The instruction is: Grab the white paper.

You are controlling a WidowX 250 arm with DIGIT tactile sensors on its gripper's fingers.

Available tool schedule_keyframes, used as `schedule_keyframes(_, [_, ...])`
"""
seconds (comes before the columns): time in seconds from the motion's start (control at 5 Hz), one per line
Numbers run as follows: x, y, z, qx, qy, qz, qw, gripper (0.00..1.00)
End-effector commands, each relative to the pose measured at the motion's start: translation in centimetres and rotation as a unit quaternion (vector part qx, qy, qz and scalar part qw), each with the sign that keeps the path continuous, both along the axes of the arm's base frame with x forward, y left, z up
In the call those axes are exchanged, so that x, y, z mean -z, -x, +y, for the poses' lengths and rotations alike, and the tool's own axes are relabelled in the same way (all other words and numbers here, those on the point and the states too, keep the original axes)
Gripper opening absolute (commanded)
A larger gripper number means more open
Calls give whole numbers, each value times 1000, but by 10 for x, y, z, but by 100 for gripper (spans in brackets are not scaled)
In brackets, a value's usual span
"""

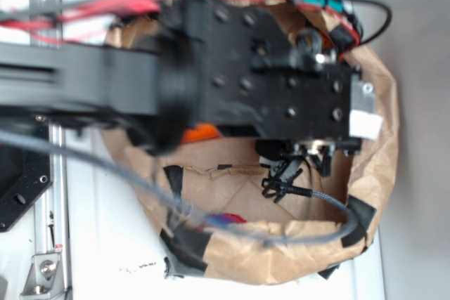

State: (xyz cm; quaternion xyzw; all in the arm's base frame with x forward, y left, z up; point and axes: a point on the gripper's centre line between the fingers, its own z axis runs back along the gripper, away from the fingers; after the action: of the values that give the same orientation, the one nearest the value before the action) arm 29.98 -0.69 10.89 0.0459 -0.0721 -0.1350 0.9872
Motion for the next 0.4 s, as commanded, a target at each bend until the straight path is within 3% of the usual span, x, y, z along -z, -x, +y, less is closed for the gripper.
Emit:
schedule_keyframes(0.0, [-104, 28, 1, -115, 60, -90, 987, 0])
schedule_keyframes(0.2, [-114, 36, -6, -148, 76, -93, 982, 0])
